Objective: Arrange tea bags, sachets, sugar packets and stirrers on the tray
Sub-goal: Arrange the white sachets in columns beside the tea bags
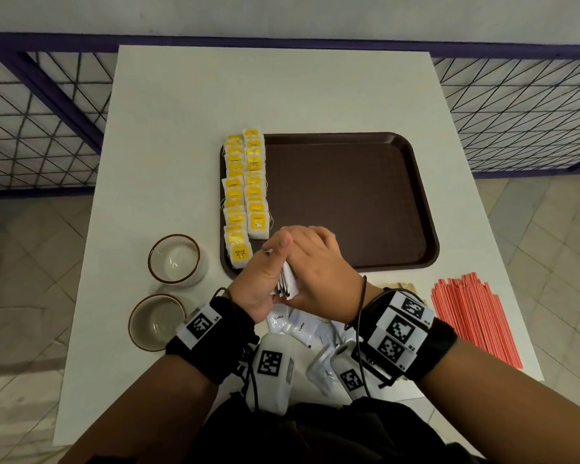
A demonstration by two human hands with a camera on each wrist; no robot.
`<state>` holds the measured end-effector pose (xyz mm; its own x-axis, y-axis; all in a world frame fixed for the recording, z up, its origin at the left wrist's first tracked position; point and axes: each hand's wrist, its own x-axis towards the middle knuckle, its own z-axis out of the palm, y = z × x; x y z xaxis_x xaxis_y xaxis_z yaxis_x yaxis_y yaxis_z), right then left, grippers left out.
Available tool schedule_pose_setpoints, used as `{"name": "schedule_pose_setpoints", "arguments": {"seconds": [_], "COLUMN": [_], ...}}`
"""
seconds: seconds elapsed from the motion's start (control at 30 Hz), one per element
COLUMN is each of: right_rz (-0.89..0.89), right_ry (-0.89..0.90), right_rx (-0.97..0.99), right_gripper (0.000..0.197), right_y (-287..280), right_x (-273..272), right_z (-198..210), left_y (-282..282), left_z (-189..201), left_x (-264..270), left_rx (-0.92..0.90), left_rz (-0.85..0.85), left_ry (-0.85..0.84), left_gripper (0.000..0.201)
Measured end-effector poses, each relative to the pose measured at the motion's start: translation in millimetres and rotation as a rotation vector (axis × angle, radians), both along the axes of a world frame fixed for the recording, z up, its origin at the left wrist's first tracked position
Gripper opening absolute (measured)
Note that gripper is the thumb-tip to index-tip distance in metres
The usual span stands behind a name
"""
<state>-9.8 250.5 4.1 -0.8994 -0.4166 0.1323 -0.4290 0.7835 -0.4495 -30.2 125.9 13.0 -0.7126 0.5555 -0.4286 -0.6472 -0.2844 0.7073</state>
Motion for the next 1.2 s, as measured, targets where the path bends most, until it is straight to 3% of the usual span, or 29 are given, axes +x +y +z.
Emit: {"name": "schedule_pose_setpoints", "arguments": {"seconds": [0.2, 0.3, 0.33, 0.4, 0.47, 0.57, 0.63, 0.7, 0.9, 1.07, 1.2], "right_rz": [-0.149, -0.185, -0.169, -0.068, -0.013, -0.297, -0.468, -0.536, -0.691, -0.675, -0.627], "right_ry": [0.057, 0.063, 0.036, -0.130, -0.356, -0.595, -0.688, -0.766, -0.668, -0.888, -0.941], "right_rx": [0.050, 0.042, 0.033, -0.047, -0.313, -0.788, -0.998, -1.146, -1.183, -1.324, -1.398], "right_gripper": [0.063, 0.054, 0.059, 0.087, 0.103, 0.067, 0.038, 0.025, 0.022, 0.008, 0.007], "right_y": [-5, -7, -6, 4, 14, 16, 11, 3, -9, -5, 1], "right_x": [3, 4, 3, 1, -1, 3, 6, 7, -2, -15, -26], "right_z": [-2, 0, 1, 6, 12, 12, 11, 9, 6, 10, 12], "left_y": [-4, -6, -6, -6, -7, -10, -10, -8, -3, -3, -3], "left_z": [-11, -14, -15, -17, -18, -18, -19, -16, -13, -11, -15], "left_x": [-2, -2, -2, -2, -3, -9, -14, -17, -27, -39, -53], "left_rx": [-0.114, -0.106, -0.089, -0.035, -0.016, -0.042, -0.077, -0.111, -0.166, -0.284, -0.321], "left_rz": [0.041, 0.006, 0.005, 0.048, 0.145, 0.254, 0.286, 0.296, 0.280, 0.273, 0.261], "left_ry": [0.122, 0.135, 0.114, 0.046, 0.027, 0.053, 0.090, 0.124, 0.239, 0.426, 0.461], "left_gripper": [0.111, 0.105, 0.103, 0.089, 0.061, 0.044, 0.041, 0.041, 0.054, 0.064, 0.078]}}
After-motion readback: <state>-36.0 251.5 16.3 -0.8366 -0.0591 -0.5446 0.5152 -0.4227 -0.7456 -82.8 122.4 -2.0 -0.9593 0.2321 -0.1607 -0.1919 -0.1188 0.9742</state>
